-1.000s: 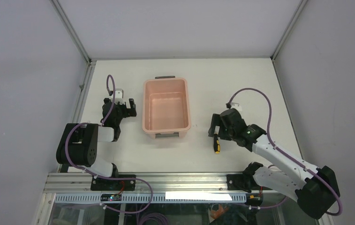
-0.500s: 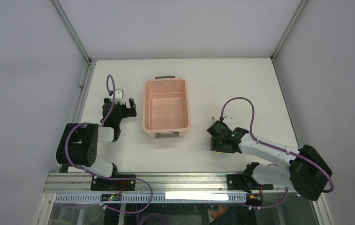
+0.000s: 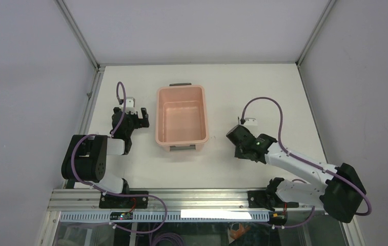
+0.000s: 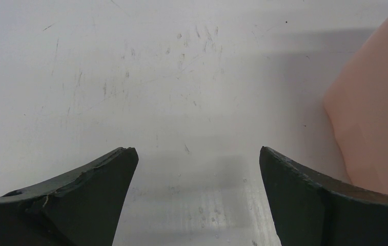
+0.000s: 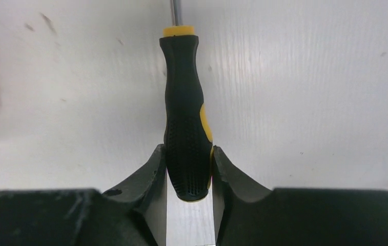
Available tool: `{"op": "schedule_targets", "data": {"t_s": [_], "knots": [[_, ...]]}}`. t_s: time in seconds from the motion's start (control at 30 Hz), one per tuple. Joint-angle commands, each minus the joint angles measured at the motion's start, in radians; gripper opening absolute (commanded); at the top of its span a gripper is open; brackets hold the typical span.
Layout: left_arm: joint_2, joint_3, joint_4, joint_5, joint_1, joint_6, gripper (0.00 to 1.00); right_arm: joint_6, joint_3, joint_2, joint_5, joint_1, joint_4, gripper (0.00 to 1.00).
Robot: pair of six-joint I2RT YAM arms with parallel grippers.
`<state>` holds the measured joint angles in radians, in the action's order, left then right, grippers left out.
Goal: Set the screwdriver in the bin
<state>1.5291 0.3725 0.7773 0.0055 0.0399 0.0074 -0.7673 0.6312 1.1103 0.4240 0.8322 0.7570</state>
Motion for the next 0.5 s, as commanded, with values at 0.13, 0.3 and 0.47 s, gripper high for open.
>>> {"op": "schedule_targets", "data": {"t_s": [0.13,0.3,0.47], "knots": [[-0.021,0.011,0.027,0.010,0.006,-0.017,0.99,0.048,0.350,-0.096,0.202,0.005,0.114,0.00],[-0.021,0.011,0.027,0.010,0.006,-0.017,0.99,0.076,0.488,-0.097,0.187,0.005,0.149,0.00],[-0.021,0.011,0.027,0.010,0.007,-0.017,0.99,0.157,0.616,-0.031,0.079,0.007,0.110,0.00]]}}
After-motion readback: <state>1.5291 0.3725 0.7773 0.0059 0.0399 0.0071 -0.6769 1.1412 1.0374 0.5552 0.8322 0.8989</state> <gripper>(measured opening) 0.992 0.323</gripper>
